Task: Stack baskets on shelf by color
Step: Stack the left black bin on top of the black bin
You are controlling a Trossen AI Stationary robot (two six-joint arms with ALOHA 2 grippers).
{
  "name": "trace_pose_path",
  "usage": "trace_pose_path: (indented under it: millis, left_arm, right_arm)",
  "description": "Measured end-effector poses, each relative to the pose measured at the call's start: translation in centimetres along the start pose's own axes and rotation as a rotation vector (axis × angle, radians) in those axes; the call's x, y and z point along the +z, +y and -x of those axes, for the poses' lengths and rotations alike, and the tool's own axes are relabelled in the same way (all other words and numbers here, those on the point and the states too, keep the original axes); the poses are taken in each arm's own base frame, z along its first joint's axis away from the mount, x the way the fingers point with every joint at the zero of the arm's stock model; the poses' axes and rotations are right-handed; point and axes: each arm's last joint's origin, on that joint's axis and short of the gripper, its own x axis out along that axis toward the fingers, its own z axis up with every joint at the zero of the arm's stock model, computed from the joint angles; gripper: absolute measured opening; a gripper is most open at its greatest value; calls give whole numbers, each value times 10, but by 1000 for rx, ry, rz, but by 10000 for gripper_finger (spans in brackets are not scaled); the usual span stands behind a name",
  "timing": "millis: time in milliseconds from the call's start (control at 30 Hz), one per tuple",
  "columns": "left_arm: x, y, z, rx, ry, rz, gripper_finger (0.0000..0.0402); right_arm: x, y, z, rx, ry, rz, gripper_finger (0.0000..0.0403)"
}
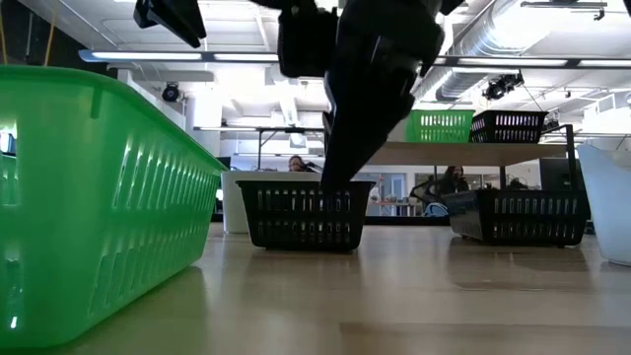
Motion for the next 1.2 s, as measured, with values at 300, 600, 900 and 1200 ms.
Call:
trace_pose_path:
  millis: [300, 600, 900, 1200]
  left_arm:
    - [0, 0, 0, 0, -1, 0, 122]
    - [0, 0, 0, -1, -1, 0, 122]
    - [0, 0, 0, 0, -1, 0, 122]
    - [0, 0, 0, 0, -2, -1, 122]
  right_arm:
    - [-4, -6, -6, -73, 37, -51, 103]
    - [-8, -3, -5, -29, 84, -46, 12]
    - [-8, 17, 36, -26, 15, 0, 1]
    - [-18, 28, 93, -111, -48, 16, 0]
